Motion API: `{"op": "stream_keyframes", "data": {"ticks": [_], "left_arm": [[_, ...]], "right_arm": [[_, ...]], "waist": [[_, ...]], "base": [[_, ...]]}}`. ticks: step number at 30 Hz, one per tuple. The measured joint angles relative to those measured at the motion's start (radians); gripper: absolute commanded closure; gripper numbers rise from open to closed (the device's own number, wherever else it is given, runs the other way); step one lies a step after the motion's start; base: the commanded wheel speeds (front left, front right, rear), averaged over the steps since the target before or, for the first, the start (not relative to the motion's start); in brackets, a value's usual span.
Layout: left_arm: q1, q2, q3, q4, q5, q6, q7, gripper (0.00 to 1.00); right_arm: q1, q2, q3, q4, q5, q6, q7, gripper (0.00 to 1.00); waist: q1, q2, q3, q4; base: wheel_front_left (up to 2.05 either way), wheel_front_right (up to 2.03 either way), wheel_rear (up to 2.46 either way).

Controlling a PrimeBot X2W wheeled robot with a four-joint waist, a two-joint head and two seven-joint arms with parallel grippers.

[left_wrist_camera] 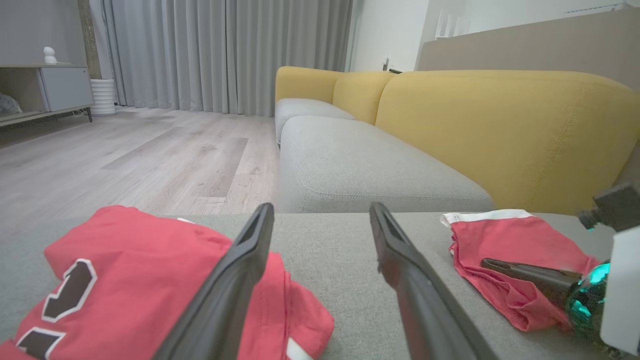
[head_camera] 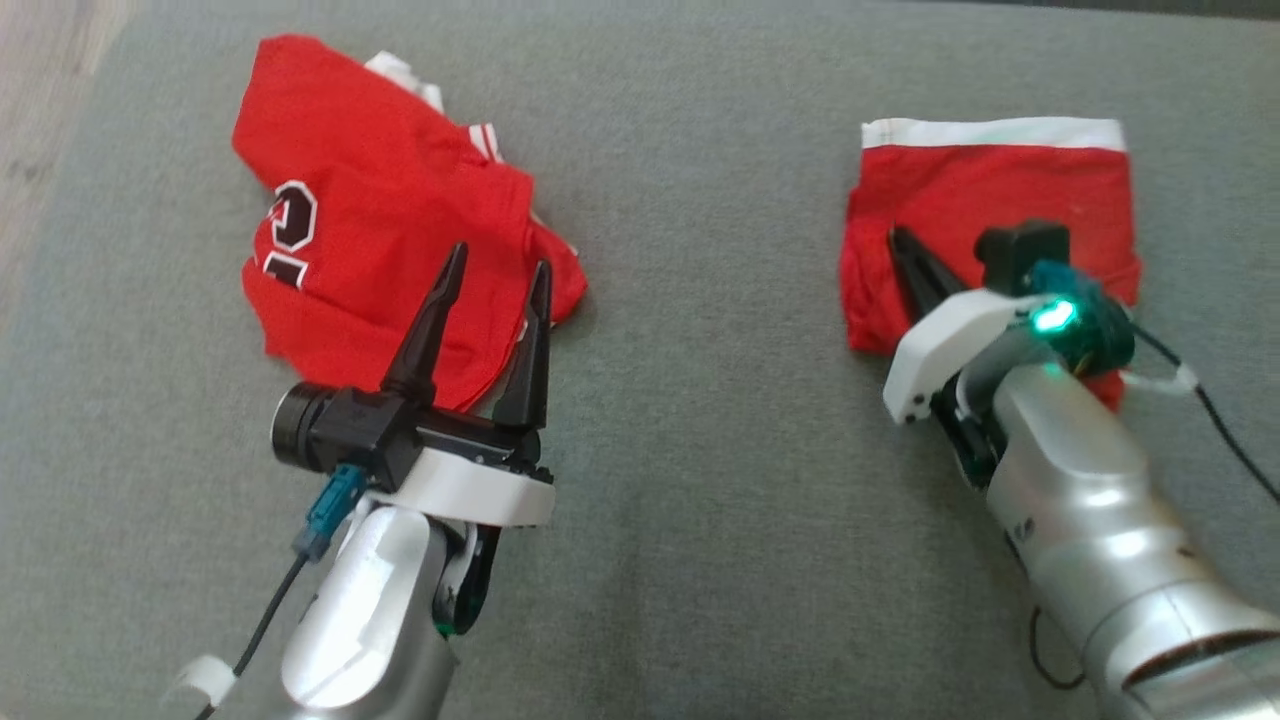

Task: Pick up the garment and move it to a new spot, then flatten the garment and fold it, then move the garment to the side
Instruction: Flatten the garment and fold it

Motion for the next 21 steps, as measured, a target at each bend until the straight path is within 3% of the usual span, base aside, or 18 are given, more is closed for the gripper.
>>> {"op": "stream_keyframes", "data": {"ticks": [5, 8, 13, 19, 20, 21], "left_arm": [[0.023, 0.000, 0.014, 0.001, 0.007, 0.003, 0.000, 0.00], [0.047, 0.000, 0.025, 0.003, 0.007, 0.004, 0.000, 0.00], [0.069, 0.000, 0.039, 0.006, 0.007, 0.007, 0.000, 0.00], [0.104, 0.000, 0.053, 0.005, 0.007, 0.015, 0.000, 0.00], [0.111, 0.000, 0.053, 0.005, 0.007, 0.017, 0.000, 0.00], [0.117, 0.000, 0.055, 0.005, 0.007, 0.018, 0.000, 0.00]], "right_arm": [[0.050, 0.001, -0.002, -0.039, 0.037, 0.000, -0.028, 1.00], [0.066, 0.000, -0.067, -0.079, 0.018, 0.000, -0.034, 1.00], [0.160, -0.007, -0.213, -0.275, -0.077, 0.000, -0.035, 1.00], [0.380, -0.001, -0.350, -0.473, -0.175, 0.000, -0.035, 1.00], [0.410, 0.002, -0.368, -0.505, -0.189, 0.000, -0.035, 0.65], [0.435, 0.006, -0.383, -0.537, -0.200, 0.000, -0.035, 0.00]], "waist": [[-0.0001, 0.0000, -0.047, -0.031], [0.0000, 0.0000, -0.078, -0.056], [-0.0001, 0.0000, -0.128, -0.095], [-0.0001, 0.0001, -0.172, -0.139], [0.0000, 0.0000, -0.178, -0.145], [-0.0001, 0.0000, -0.183, -0.150]], "base": [[0.00, 0.00, 0.00], [0.00, 0.00, 0.00], [0.00, 0.00, 0.00], [0.00, 0.00, 0.00], [0.00, 0.00, 0.00], [0.00, 0.00, 0.00]]}}
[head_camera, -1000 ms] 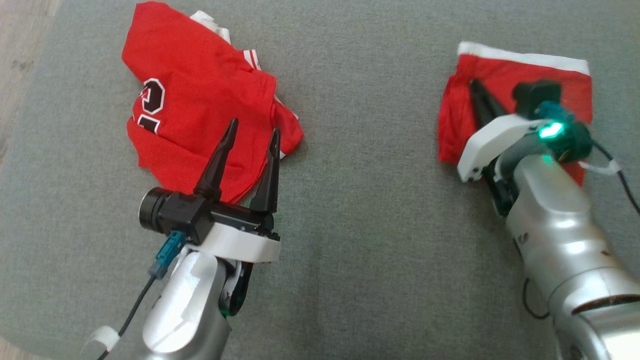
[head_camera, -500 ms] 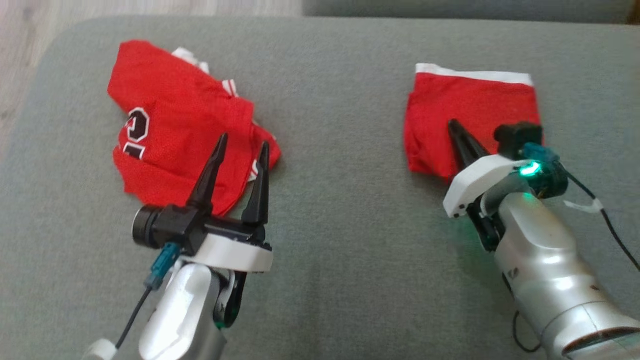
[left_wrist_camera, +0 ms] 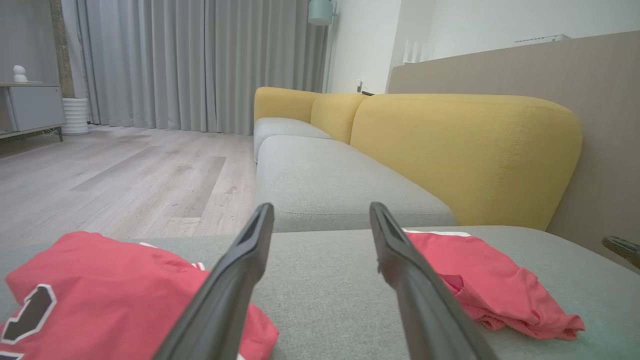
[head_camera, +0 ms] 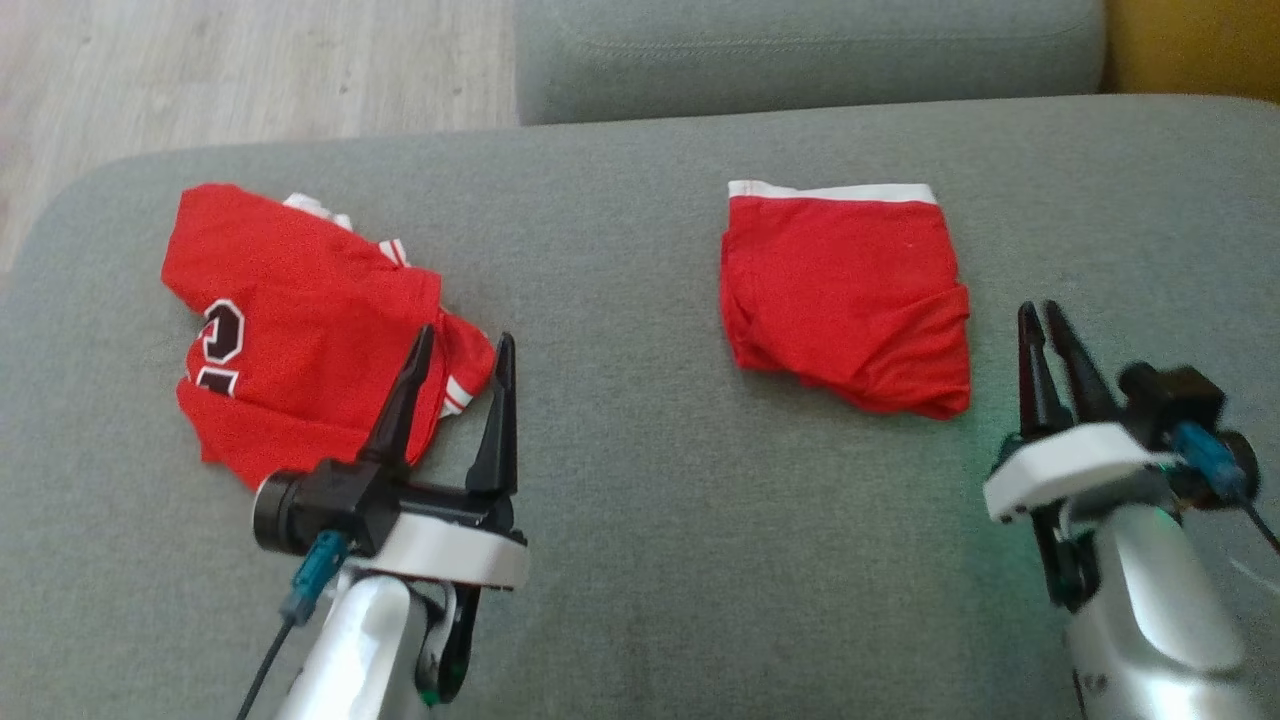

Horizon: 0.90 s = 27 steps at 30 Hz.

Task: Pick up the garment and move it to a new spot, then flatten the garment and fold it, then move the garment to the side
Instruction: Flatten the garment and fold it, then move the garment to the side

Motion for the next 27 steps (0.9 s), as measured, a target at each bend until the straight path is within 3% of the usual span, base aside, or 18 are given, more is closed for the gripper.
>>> {"op": "stream_keyframes", "data": {"ticks": [8, 16, 21, 27], "left_arm": [[0.045, 0.001, 0.009, 0.001, 0.010, 0.000, 0.000, 0.00], [0.040, 0.001, 0.009, -0.001, 0.016, -0.007, 0.000, 0.00], [0.012, 0.001, 0.007, -0.005, 0.019, -0.012, 0.000, 0.00], [-0.023, 0.000, 0.000, -0.004, 0.026, -0.024, 0.000, 0.00]], "right_arm": [[0.139, 0.010, 0.004, -0.120, 0.037, 0.000, -0.001, 0.00], [0.125, 0.013, -0.001, -0.171, 0.019, 0.000, 0.048, 0.00], [0.059, 0.014, -0.040, -0.160, 0.007, 0.000, 0.115, 0.00], [-0.069, 0.013, -0.106, -0.037, 0.006, 0.000, 0.233, 0.00]], "waist": [[0.0000, 0.0000, -0.015, -0.024], [0.0001, 0.0000, 0.025, -0.016], [0.0002, 0.0000, 0.062, -0.003], [0.0003, 0.0000, 0.115, 0.033]], "base": [[0.00, 0.00, 0.00], [0.00, 0.00, 0.00], [0.00, 0.00, 0.00], [0.00, 0.00, 0.00]]}}
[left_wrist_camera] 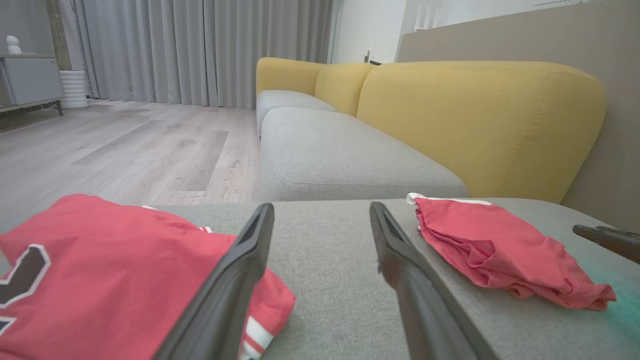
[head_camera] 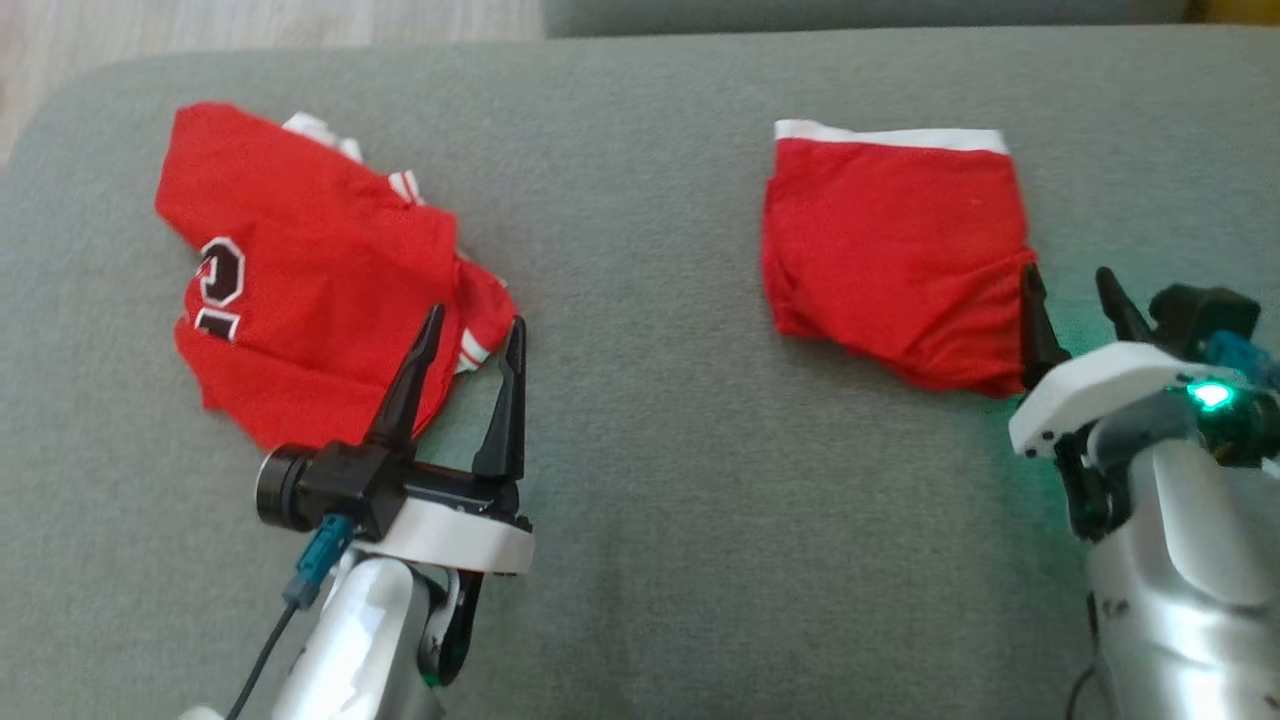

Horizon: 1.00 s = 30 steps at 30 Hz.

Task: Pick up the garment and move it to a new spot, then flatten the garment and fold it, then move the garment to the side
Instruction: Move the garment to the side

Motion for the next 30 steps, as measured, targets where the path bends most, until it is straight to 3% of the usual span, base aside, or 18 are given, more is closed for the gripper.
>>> {"op": "stream_keyframes", "data": {"ticks": [4, 12, 13, 14, 23, 26, 30], "left_arm": [[-0.003, 0.000, -0.008, 0.005, 0.000, -0.001, 0.000, 0.00], [-0.025, 0.000, -0.027, 0.005, 0.000, -0.001, 0.000, 0.00], [-0.026, 0.000, -0.027, 0.005, 0.000, -0.001, 0.000, 0.00], [-0.026, 0.000, -0.027, 0.006, 0.000, -0.001, 0.000, 0.00], [-0.032, 0.000, -0.022, 0.010, -0.001, 0.002, 0.000, 0.00], [-0.032, 0.000, -0.022, 0.007, -0.003, 0.005, 0.000, 0.00], [-0.033, 0.000, -0.022, -0.003, -0.003, 0.006, 0.000, 0.00]], "right_arm": [[-0.066, 0.000, -0.012, 0.100, 0.047, 0.000, 0.045, 0.00], [-0.209, -0.007, -0.052, 0.299, 0.020, 0.000, 0.110, 0.00], [-0.225, -0.012, -0.045, 0.315, 0.009, 0.000, 0.120, 0.61], [-0.239, -0.018, -0.036, 0.328, -0.003, 0.000, 0.122, 1.00], [-0.261, -0.091, 0.118, 0.388, -0.105, 0.000, 0.103, 1.00], [-0.263, -0.156, 0.198, 0.388, -0.123, 0.000, 0.104, 1.00], [-0.277, -0.292, 0.297, 0.374, -0.130, 0.000, 0.108, 1.00]], "waist": [[0.0000, 0.0000, 0.026, 0.029], [-0.0001, 0.0000, 0.063, 0.071], [-0.0002, 0.0000, 0.064, 0.074], [-0.0002, 0.0000, 0.064, 0.075], [-0.0002, 0.0000, 0.032, 0.055], [-0.0002, 0.0000, 0.024, 0.044], [-0.0002, 0.0000, 0.029, 0.040]], "base": [[0.00, 0.00, 0.00], [0.00, 0.00, 0.00], [0.00, 0.00, 0.00], [0.00, 0.00, 0.00], [0.00, 0.00, 0.00], [0.00, 0.00, 0.00], [0.00, 0.00, 0.00]]}}
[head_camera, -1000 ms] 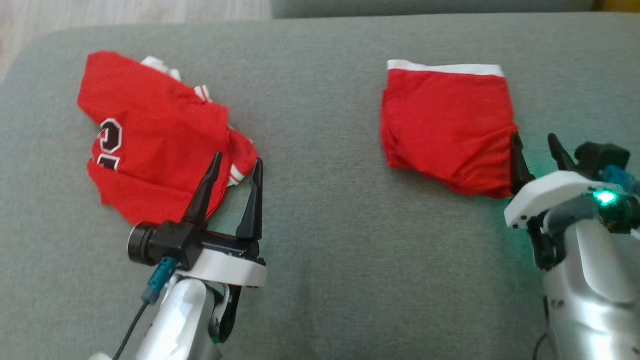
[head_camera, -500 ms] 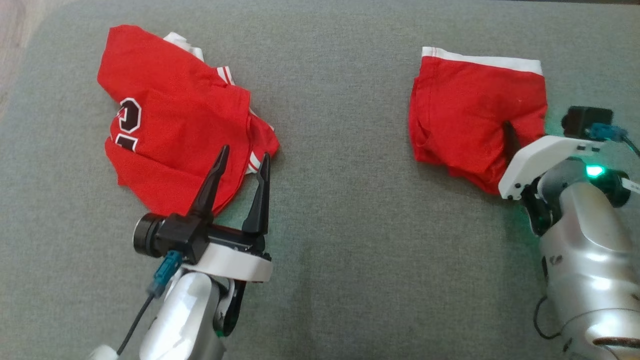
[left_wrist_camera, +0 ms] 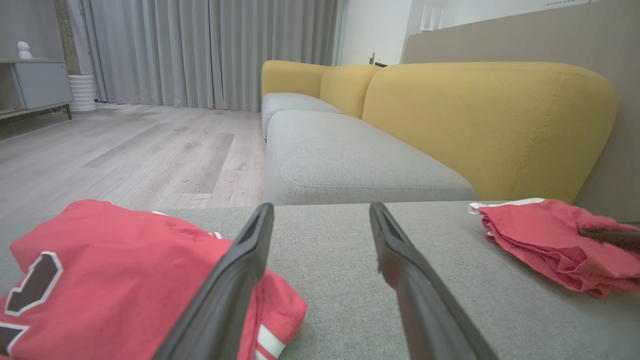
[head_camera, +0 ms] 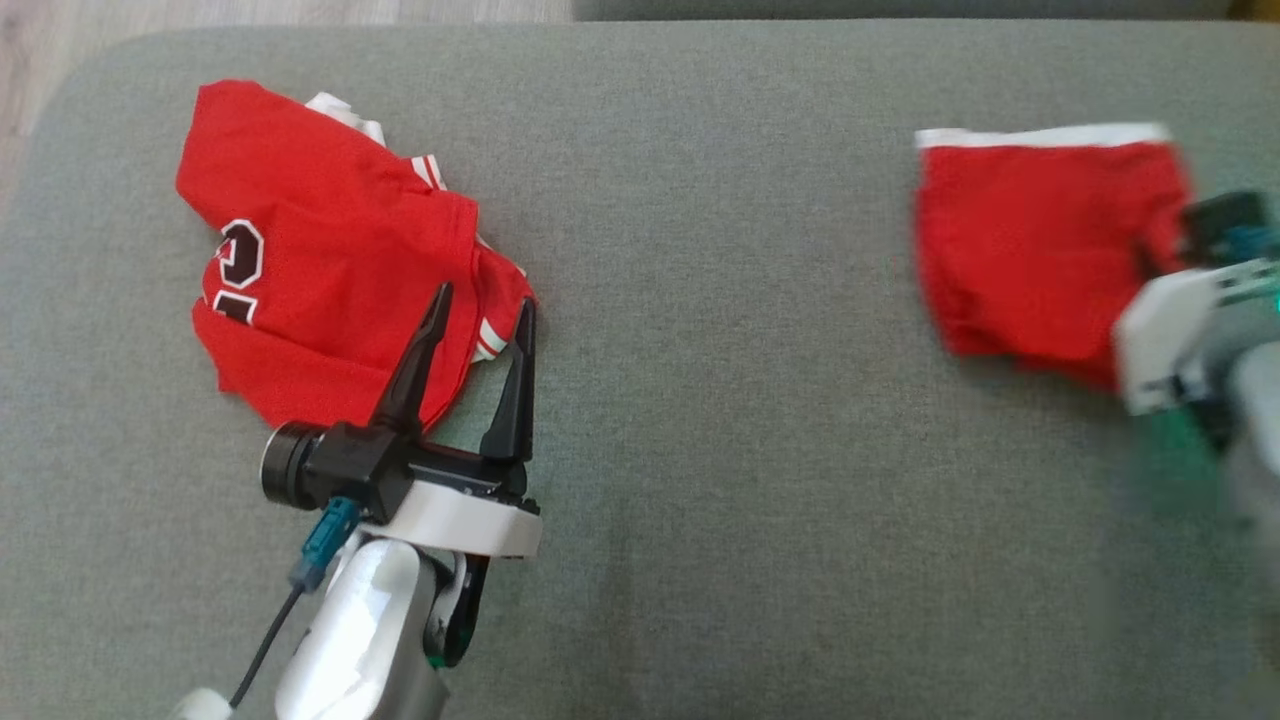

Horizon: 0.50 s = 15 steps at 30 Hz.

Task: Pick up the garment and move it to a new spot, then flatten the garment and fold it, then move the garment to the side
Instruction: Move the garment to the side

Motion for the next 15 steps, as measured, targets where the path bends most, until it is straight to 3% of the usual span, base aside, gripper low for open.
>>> {"op": "stream_keyframes", "data": {"ticks": [4, 8, 15], "left_arm": [[-0.003, 0.000, 0.001, -0.005, -0.007, 0.000, 0.000, 0.00], [-0.011, 0.000, 0.002, -0.007, -0.007, -0.002, 0.000, 0.00], [-0.031, 0.000, 0.015, -0.008, -0.005, -0.006, 0.000, 0.00]], "right_arm": [[-0.010, -0.134, 0.080, -0.011, 0.000, 0.000, 0.006, 1.00], [-0.011, -0.232, 0.093, 0.002, 0.002, 0.000, 0.015, 1.00], [-0.021, -0.300, 0.041, 0.034, 0.000, 0.000, 0.015, 1.00]], "waist": [[0.0000, 0.0000, 0.017, 0.005], [0.0000, 0.0000, 0.039, 0.018], [0.0000, 0.0000, 0.068, 0.046]], "base": [[0.00, 0.00, 0.00], [0.00, 0.00, 0.00], [0.00, 0.00, 0.00]]}}
